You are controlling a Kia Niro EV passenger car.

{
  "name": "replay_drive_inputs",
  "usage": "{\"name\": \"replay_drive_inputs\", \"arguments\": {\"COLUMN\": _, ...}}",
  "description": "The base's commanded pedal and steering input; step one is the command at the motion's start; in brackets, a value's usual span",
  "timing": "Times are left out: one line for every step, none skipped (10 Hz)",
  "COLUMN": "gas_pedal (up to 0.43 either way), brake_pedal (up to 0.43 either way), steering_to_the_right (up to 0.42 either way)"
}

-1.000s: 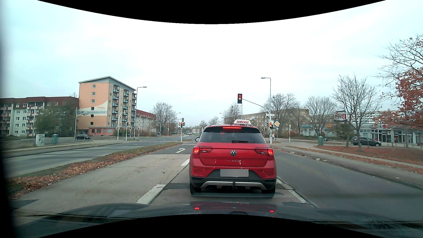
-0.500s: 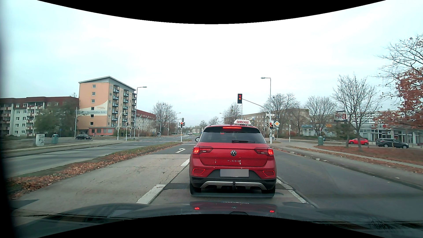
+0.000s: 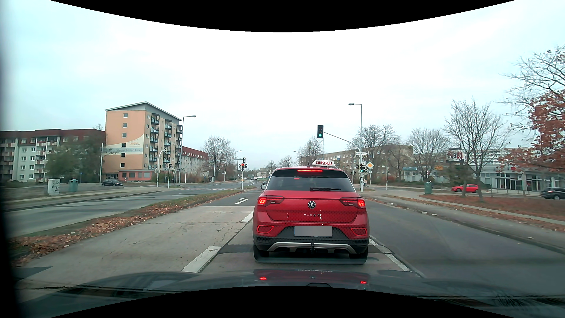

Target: Follow the waypoints while adhering to traffic rules and regulations

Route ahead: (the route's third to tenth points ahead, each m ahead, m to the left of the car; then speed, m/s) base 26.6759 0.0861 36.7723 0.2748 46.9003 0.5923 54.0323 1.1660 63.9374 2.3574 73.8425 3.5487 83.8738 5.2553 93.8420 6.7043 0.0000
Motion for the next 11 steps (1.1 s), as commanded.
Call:
{"name": "replay_drive_inputs", "arguments": {"gas_pedal": 0.000, "brake_pedal": 0.372, "steering_to_the_right": -0.013}}
{"name": "replay_drive_inputs", "arguments": {"gas_pedal": 0.000, "brake_pedal": 0.366, "steering_to_the_right": -0.013}}
{"name": "replay_drive_inputs", "arguments": {"gas_pedal": 0.000, "brake_pedal": 0.323, "steering_to_the_right": -0.013}}
{"name": "replay_drive_inputs", "arguments": {"gas_pedal": 0.000, "brake_pedal": 0.323, "steering_to_the_right": -0.014}}
{"name": "replay_drive_inputs", "arguments": {"gas_pedal": 0.000, "brake_pedal": 0.323, "steering_to_the_right": -0.014}}
{"name": "replay_drive_inputs", "arguments": {"gas_pedal": 0.000, "brake_pedal": 0.329, "steering_to_the_right": -0.014}}
{"name": "replay_drive_inputs", "arguments": {"gas_pedal": 0.000, "brake_pedal": 0.329, "steering_to_the_right": -0.013}}
{"name": "replay_drive_inputs", "arguments": {"gas_pedal": 0.000, "brake_pedal": 0.329, "steering_to_the_right": -0.014}}
{"name": "replay_drive_inputs", "arguments": {"gas_pedal": 0.000, "brake_pedal": 0.329, "steering_to_the_right": -0.013}}
{"name": "replay_drive_inputs", "arguments": {"gas_pedal": 0.000, "brake_pedal": 0.329, "steering_to_the_right": -0.014}}
{"name": "replay_drive_inputs", "arguments": {"gas_pedal": 0.000, "brake_pedal": 0.329, "steering_to_the_right": -0.014}}
